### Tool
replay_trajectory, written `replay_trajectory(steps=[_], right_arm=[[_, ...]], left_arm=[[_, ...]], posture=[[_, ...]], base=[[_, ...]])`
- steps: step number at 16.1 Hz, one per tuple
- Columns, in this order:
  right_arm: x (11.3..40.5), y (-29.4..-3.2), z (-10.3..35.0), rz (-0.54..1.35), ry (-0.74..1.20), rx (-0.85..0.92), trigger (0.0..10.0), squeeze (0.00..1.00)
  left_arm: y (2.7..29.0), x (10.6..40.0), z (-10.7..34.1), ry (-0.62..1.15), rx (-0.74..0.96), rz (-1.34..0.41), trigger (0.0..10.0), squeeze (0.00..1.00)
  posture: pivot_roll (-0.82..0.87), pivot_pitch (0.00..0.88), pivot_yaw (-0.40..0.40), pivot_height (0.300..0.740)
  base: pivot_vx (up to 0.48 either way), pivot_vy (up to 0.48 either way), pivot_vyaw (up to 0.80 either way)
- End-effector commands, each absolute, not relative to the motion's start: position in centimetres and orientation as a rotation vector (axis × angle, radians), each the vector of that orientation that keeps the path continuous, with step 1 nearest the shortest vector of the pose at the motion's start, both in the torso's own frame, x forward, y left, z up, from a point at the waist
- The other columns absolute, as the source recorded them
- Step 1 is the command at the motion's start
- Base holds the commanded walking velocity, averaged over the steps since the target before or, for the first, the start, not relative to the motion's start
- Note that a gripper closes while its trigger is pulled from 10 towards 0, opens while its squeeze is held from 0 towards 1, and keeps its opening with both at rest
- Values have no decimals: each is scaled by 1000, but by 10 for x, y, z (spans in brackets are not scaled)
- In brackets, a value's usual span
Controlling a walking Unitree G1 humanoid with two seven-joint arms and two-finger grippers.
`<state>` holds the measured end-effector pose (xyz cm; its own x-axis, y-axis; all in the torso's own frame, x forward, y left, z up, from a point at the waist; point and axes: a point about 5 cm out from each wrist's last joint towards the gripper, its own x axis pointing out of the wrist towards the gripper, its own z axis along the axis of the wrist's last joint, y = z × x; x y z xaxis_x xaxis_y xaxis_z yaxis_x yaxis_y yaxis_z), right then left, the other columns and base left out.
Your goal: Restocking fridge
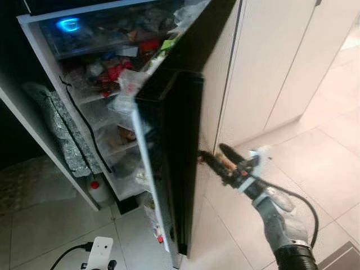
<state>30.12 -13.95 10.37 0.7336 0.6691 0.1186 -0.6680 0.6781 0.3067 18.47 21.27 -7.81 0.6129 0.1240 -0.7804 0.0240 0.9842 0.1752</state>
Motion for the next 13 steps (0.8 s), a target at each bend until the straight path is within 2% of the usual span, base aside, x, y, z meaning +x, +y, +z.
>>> replay_trajectory(steps=[1,8,13], right_arm=[[299,-128,108,799,8,318,10000,0],[291,-84,121,930,12,291,10000,0],[305,-39,131,933,7,256,10000,0]], left_arm=[[215,177,-81,940,183,68,10000,0],[217,173,-83,948,181,78,10000,0],[217,173,-83,948,182,89,10000,0]], posture=[[-195,0,29,740],[-174,0,19,740],[-164,0,13,740]], base=[[0,0,0],[0,0,0],[0,0,0]])
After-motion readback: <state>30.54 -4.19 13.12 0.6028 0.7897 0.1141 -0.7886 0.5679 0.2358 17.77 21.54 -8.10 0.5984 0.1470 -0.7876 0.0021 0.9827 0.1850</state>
